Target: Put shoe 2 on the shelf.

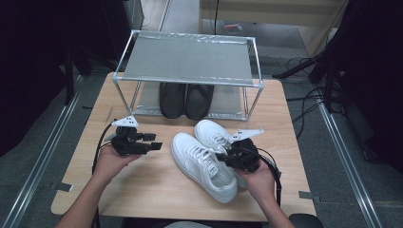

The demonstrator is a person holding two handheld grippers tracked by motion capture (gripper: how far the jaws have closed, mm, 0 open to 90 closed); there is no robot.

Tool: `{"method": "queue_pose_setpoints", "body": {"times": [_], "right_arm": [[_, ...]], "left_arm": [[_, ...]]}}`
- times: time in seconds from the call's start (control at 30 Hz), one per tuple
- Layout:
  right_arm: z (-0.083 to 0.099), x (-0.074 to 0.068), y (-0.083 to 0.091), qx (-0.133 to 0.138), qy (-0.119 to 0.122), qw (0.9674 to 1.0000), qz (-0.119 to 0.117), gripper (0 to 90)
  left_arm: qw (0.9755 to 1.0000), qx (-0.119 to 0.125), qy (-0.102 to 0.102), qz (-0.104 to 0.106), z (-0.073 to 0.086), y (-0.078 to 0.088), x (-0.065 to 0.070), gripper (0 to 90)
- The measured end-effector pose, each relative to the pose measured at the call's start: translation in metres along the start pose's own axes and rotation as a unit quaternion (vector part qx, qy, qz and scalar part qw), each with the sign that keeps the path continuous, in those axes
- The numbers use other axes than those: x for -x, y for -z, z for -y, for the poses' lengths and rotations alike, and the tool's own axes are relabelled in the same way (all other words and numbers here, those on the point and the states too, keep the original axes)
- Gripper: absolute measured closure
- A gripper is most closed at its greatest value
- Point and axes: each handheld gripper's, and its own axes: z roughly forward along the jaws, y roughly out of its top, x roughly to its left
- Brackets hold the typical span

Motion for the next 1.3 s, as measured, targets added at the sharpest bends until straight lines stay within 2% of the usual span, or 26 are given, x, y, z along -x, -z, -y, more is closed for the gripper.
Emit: {"method": "queue_pose_setpoints", "body": {"times": [0.1,0.17,0.3,0.37,0.47,0.5,0.53,0.6,0.63,0.7,0.77,0.87,0.9,0.93,1.0,1.3], "right_arm": [[-0.002,0.003,0.001,-0.002,0.006,0.9999,-0.01,76.9],[-0.007,0.007,0.001,-0.001,0.018,0.9993,-0.034,76.9],[-0.015,0.011,0.001,-0.004,0.037,0.9976,-0.058,77.0],[-0.02,0.014,-0.001,-0.008,0.044,0.9963,-0.074,77.0],[-0.029,0.019,-0.004,-0.01,0.051,0.9939,-0.097,77.1],[-0.029,0.019,-0.004,-0.01,0.051,0.9939,-0.097,77.1],[-0.036,0.021,-0.005,-0.014,0.061,0.9922,-0.108,77.1],[-0.044,0.021,-0.005,-0.016,0.076,0.9901,-0.117,77.2],[-0.044,0.021,-0.005,-0.016,0.076,0.9901,-0.117,77.2],[-0.057,0.022,-0.004,-0.019,0.084,0.9874,-0.133,77.2],[-0.067,0.024,-0.003,-0.02,0.082,0.9859,-0.144,77.2],[-0.076,0.025,-0.002,-0.02,0.083,0.9847,-0.152,77.1],[-0.085,0.025,-0.001,-0.021,0.088,0.9838,-0.155,77.1],[-0.085,0.025,-0.001,-0.021,0.088,0.9838,-0.155,77.1],[-0.098,0.023,0.001,-0.025,0.097,0.9832,-0.152,77.1],[-0.128,0.022,0.017,-0.01,0.104,0.9816,-0.16,77.1]], "left_arm": [[1.0,-0.001,0.002,-0.005,0.002,0.002,-0.001,45.8],[1.0,-0.003,0.004,-0.005,0.004,0.004,-0.002,45.7],[0.9998,-0.005,0.007,-0.02,0.009,0.011,-0.003,45.6],[0.9997,-0.004,0.007,-0.023,0.011,0.013,-0.004,45.6],[0.9992,0.002,0.01,-0.039,0.016,0.021,-0.007,45.7],[0.9992,0.002,0.01,-0.039,0.016,0.021,-0.007,45.7],[0.9988,0.005,0.012,-0.048,0.019,0.025,-0.008,45.7],[0.9987,0.005,0.014,-0.049,0.02,0.027,-0.01,45.7],[0.9985,0.007,0.017,-0.052,0.021,0.029,-0.011,45.7],[0.9981,0.009,0.024,-0.056,0.025,0.034,-0.015,45.6],[0.9977,0.01,0.026,-0.061,0.027,0.037,-0.017,45.6],[0.9974,0.015,0.028,-0.064,0.028,0.04,-0.018,45.6],[0.9973,0.018,0.028,-0.065,0.028,0.043,-0.019,45.6],[0.9973,0.018,0.028,-0.065,0.028,0.043,-0.019,45.6],[0.9969,0.022,0.031,-0.068,0.03,0.045,-0.02,45.6],[0.9963,0.026,0.039,-0.072,0.032,0.049,-0.024,45.6]]}}
